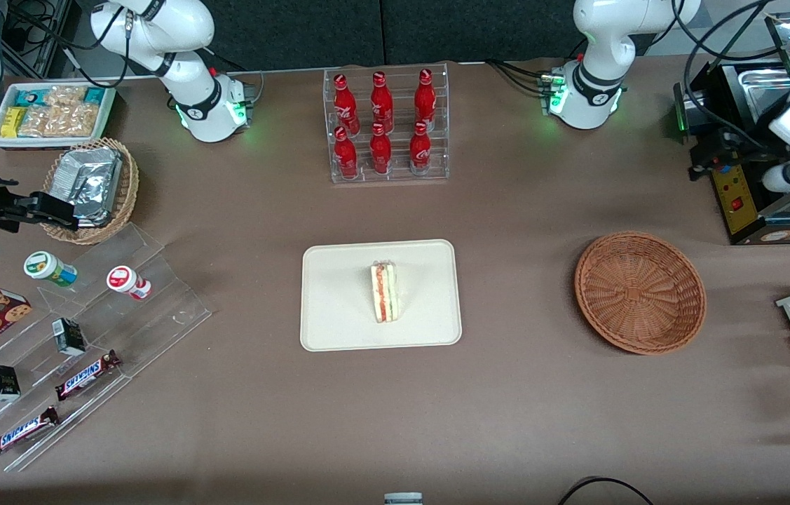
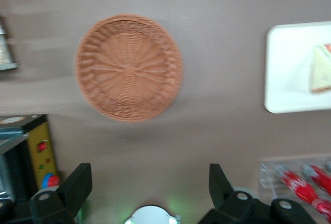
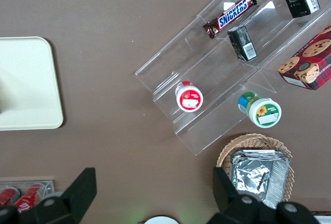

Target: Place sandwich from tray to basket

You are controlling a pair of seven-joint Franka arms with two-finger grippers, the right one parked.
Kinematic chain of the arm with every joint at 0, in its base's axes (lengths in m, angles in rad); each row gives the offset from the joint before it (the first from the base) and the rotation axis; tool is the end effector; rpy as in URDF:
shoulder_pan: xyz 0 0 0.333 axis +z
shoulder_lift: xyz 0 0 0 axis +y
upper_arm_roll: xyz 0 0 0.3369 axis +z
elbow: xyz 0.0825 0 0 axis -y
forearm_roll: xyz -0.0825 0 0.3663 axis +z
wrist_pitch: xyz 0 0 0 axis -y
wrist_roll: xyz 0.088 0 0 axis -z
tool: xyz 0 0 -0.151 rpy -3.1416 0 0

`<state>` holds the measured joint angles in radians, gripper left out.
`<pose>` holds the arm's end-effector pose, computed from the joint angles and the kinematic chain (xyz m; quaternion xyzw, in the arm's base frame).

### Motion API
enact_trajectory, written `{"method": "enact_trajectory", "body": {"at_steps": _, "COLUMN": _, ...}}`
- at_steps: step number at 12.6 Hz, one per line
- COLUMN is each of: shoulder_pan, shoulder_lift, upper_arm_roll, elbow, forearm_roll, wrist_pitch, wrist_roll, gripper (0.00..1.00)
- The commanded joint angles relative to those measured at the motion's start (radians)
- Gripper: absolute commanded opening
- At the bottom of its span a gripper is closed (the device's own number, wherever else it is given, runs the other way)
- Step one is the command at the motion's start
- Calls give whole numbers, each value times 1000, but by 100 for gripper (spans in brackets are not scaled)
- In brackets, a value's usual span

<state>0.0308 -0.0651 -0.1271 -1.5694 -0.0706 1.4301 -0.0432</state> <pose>0.4935 -0.0614 0.6241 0.9984 -0.0299 -0.0394 0.0283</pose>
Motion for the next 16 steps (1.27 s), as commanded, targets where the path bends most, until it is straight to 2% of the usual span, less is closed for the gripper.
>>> {"method": "enact_trajectory", "body": {"at_steps": 1, "shoulder_pan": -3, "shoulder_lift": 16, "upper_arm_roll": -52, "elbow": 57, "forearm_roll": -139, "wrist_pitch": -30, "wrist_roll": 0, "gripper": 100}}
{"method": "enact_trajectory", "body": {"at_steps": 3, "shoulder_pan": -3, "shoulder_lift": 69, "upper_arm_roll": -54, "elbow": 55, "forearm_roll": -344, "wrist_pitch": -1, "wrist_roll": -6, "gripper": 100}}
{"method": "enact_trajectory", "body": {"at_steps": 4, "shoulder_pan": -5, "shoulder_lift": 112, "upper_arm_roll": -87, "elbow": 55, "forearm_roll": -391, "wrist_pitch": 42, "wrist_roll": -6, "gripper": 100}}
{"method": "enact_trajectory", "body": {"at_steps": 5, "shoulder_pan": -3, "shoulder_lift": 145, "upper_arm_roll": -153, "elbow": 49, "forearm_roll": -393, "wrist_pitch": 111, "wrist_roll": -27, "gripper": 100}}
{"method": "enact_trajectory", "body": {"at_steps": 8, "shoulder_pan": -5, "shoulder_lift": 289, "upper_arm_roll": -297, "elbow": 55, "forearm_roll": -377, "wrist_pitch": 304, "wrist_roll": -257, "gripper": 100}}
{"method": "enact_trajectory", "body": {"at_steps": 10, "shoulder_pan": -41, "shoulder_lift": 362, "upper_arm_roll": -353, "elbow": 54, "forearm_roll": -327, "wrist_pitch": 413, "wrist_roll": -337, "gripper": 100}}
{"method": "enact_trajectory", "body": {"at_steps": 13, "shoulder_pan": -155, "shoulder_lift": 470, "upper_arm_roll": -353, "elbow": 57, "forearm_roll": -230, "wrist_pitch": 596, "wrist_roll": -505, "gripper": 100}}
{"method": "enact_trajectory", "body": {"at_steps": 16, "shoulder_pan": -218, "shoulder_lift": 568, "upper_arm_roll": -351, "elbow": 58, "forearm_roll": -122, "wrist_pitch": 740, "wrist_roll": -615, "gripper": 100}}
